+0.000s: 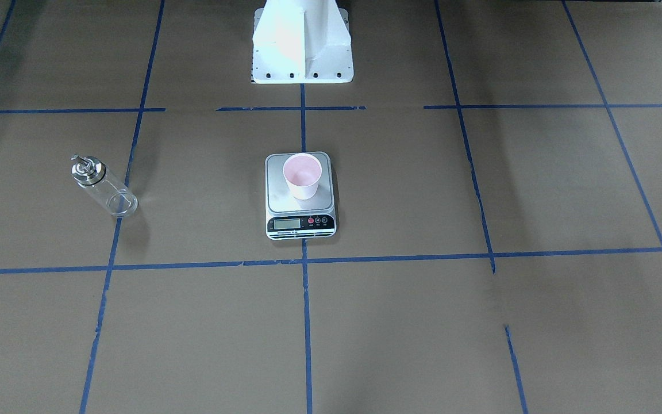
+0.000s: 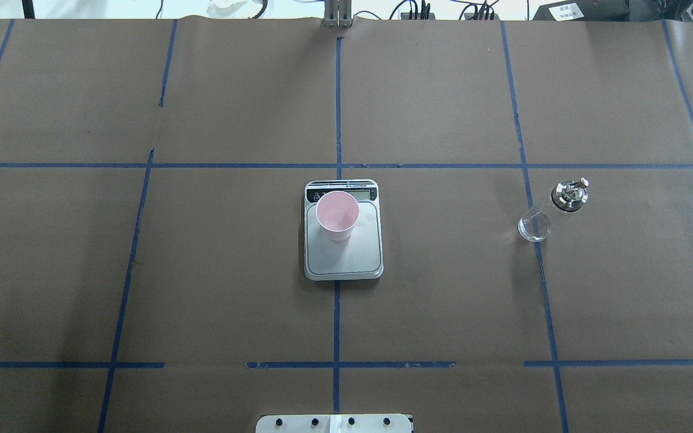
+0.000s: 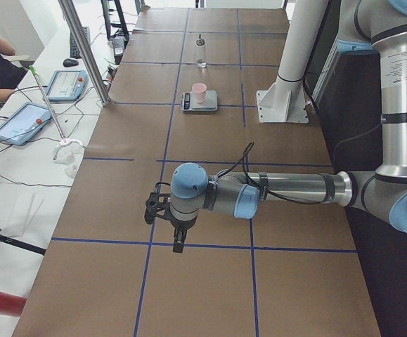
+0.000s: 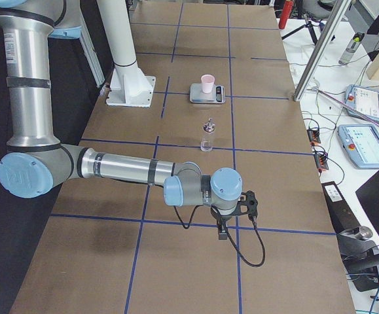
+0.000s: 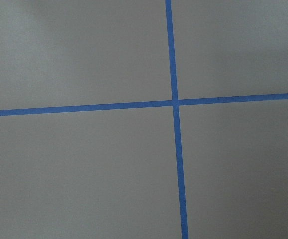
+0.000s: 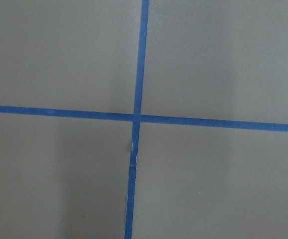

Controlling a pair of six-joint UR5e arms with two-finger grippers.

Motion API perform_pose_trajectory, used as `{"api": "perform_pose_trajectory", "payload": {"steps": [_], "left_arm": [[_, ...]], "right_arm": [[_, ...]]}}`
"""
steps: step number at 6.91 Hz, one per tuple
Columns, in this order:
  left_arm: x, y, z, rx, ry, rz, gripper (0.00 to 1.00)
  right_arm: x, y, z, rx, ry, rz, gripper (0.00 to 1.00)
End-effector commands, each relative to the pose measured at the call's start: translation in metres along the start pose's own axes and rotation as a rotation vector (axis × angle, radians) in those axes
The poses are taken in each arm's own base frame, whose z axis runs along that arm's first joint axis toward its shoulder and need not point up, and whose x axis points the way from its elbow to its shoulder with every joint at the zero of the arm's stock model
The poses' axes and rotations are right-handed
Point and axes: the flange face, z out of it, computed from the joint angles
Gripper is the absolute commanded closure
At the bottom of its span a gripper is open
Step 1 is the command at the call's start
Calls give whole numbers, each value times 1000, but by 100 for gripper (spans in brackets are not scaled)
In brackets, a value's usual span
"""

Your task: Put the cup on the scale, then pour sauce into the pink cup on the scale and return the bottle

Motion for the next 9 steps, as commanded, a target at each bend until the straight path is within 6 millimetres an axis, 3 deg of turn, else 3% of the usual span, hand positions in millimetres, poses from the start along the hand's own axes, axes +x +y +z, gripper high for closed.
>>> {"api": "perform_pose_trajectory", "payload": {"steps": [1,9], "left_arm": [[0,0,0,1,1,1,0],[5,-3,0,-1,39,-42,0]], "right_arm": [[0,0,1,-1,-2,1,0],[-1,-1,-1,2,-2,-2,0]]}}
